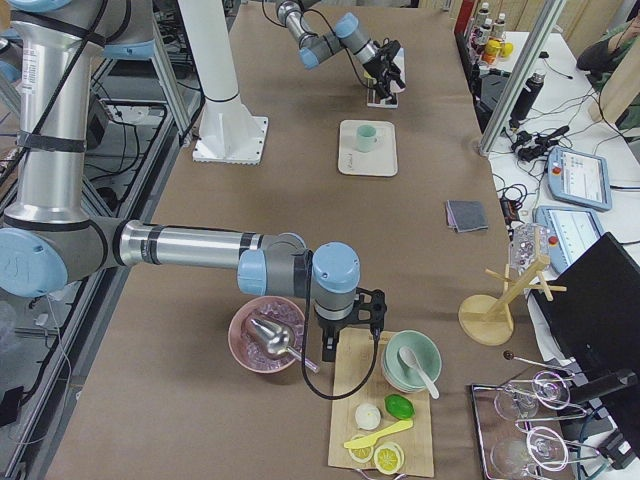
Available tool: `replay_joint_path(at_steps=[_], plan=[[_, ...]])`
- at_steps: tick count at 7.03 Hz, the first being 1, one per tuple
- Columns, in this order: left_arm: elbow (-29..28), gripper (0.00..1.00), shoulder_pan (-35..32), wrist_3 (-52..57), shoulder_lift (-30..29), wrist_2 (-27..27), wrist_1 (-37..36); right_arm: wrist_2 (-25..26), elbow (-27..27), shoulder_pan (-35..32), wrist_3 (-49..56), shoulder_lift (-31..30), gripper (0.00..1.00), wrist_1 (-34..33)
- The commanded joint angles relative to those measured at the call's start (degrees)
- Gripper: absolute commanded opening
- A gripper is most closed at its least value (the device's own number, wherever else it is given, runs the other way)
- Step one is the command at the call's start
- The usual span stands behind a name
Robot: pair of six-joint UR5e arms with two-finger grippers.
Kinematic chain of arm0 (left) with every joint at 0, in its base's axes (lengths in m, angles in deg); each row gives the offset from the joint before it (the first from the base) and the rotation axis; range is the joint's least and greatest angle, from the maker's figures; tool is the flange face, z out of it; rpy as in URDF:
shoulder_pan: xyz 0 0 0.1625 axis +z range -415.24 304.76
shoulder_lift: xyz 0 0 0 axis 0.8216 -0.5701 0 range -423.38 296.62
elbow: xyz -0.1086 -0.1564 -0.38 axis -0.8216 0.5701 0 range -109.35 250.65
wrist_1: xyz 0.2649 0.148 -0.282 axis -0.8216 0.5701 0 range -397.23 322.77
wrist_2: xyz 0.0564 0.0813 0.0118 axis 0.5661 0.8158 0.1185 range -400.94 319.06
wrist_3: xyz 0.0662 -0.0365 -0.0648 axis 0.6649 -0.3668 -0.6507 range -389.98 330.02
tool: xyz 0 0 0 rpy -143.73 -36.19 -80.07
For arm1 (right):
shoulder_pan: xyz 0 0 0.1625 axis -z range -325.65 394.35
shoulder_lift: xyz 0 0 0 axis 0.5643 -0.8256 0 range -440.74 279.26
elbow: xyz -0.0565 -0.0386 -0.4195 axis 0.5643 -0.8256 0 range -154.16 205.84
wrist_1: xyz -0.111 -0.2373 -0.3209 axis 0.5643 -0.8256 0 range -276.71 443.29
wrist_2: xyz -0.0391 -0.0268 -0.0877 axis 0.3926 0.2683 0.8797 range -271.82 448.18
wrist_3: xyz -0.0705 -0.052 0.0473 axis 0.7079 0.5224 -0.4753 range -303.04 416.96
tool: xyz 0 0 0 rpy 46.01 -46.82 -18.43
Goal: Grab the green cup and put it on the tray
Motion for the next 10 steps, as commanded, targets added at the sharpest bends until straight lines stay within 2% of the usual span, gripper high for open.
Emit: replay_joint_path(at_steps=[1, 2, 4, 5, 6, 7, 8, 10], plan=[[3.74, 0.99, -11.91, 10.60, 3.71, -17.56, -14.25, 0.65, 0.56, -0.07, -0.21, 0.56, 1.00, 0.01], [4.88, 0.99, -16.66, 10.92, 6.34, -21.22, -17.87, 0.56, 0.48, -0.07, -0.48, 0.83, 1.00, 0.01], [4.89, 0.99, -26.07, 14.69, 13.89, -33.24, -18.09, 0.39, -0.22, -0.07, -0.39, -0.03, 1.00, 0.01], [3.41, 0.99, -31.42, 20.01, 18.02, -42.08, -18.09, 0.65, 0.04, -0.07, -0.13, -0.48, 1.00, 0.01], [-0.69, 0.98, -35.74, 22.15, 21.02, -47.31, -17.30, 0.83, -0.31, -0.77, -0.30, -0.40, 1.00, 0.01], [0.05, 0.98, -37.87, 22.69, 26.79, -52.32, -17.03, 0.65, -0.31, -0.95, -0.30, -0.48, 1.00, -0.08], [0.23, 0.98, -40.85, 22.96, 31.29, -54.20, -17.03, 0.22, -0.14, -1.04, -0.04, -0.57, 1.00, 0.00], [-0.03, 0.98, -45.51, 26.10, 36.49, -54.57, -17.90, 0.39, -0.14, -1.04, -0.39, -0.48, 1.00, 0.01]])
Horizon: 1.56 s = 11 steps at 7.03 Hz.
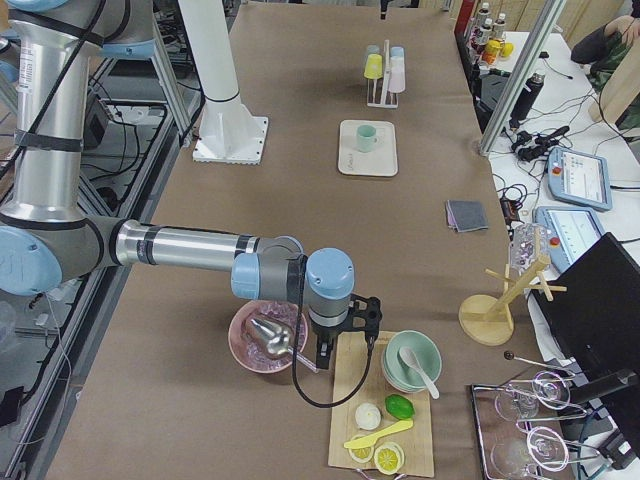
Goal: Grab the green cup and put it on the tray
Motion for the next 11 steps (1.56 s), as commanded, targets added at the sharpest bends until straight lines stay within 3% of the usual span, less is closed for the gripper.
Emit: replay_joint_path(at_steps=[1, 4, 7, 11], plan=[[-0.04, 0.98, -4.22, 6.35, 6.95, -0.58, -0.54, -0.05, 0.53, -0.09, 0.05, 0.08, 1.00, 0.10], [-0.22, 0.98, -8.10, 12.54, 11.55, -0.40, -0.63, 0.39, 0.71, 0.18, -5.43, 5.94, 1.00, -0.87], [1.44, 0.98, -8.80, 12.63, 12.17, -0.66, -0.28, 3.29, 0.18, 8.52, -18.01, 7.55, 1.00, 0.01], [3.57, 0.98, -10.74, 12.19, 17.44, -2.52, -0.10, 2.41, 0.79, 8.70, -17.78, 6.76, 1.00, 0.10]])
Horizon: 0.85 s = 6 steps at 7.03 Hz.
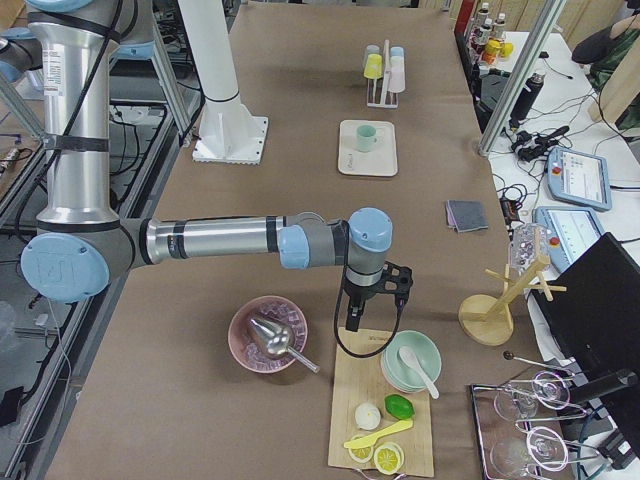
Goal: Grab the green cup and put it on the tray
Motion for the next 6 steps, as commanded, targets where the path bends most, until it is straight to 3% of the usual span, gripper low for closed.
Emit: replay_joint_path(at_steps=[1, 6], plan=[[0.81, 0.98, -0.56, -0.29, 1.20, -0.37, -0.03, -0.01, -0.01, 0.09, -0.04, -0.04, 1.00, 0.21], [0.64, 0.98, -0.39, -0.38, 0.85, -0.19, -0.11, 0.26, -0.98, 0.00, 0.05, -0.21, 1.00, 3.20]])
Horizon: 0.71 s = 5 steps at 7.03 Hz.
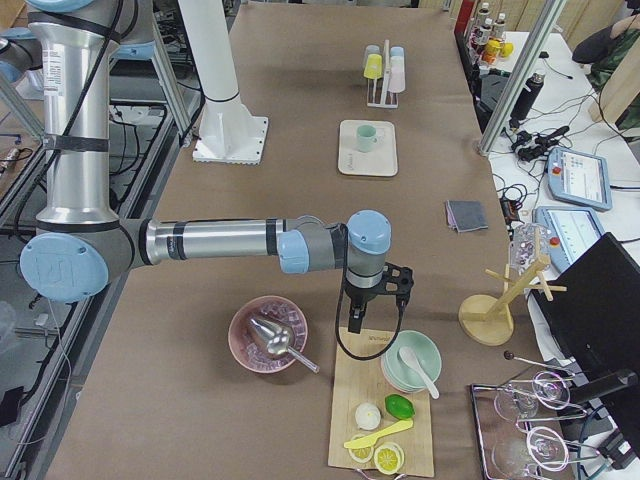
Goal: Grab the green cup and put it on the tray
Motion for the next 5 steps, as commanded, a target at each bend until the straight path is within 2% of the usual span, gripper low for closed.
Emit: replay_joint_path(at_steps=[1, 5], plan=[[-0.05, 0.98, 0.01, 0.02, 0.05, 0.01, -0.03, 0.42, -0.35, -0.01, 0.03, -0.01, 1.00, 0.15], [-0.05, 0.98, 0.01, 0.02, 0.05, 0.01, -0.12, 0.86, -1.31, -0.01, 0.12, 0.87, 1.00, 0.15]])
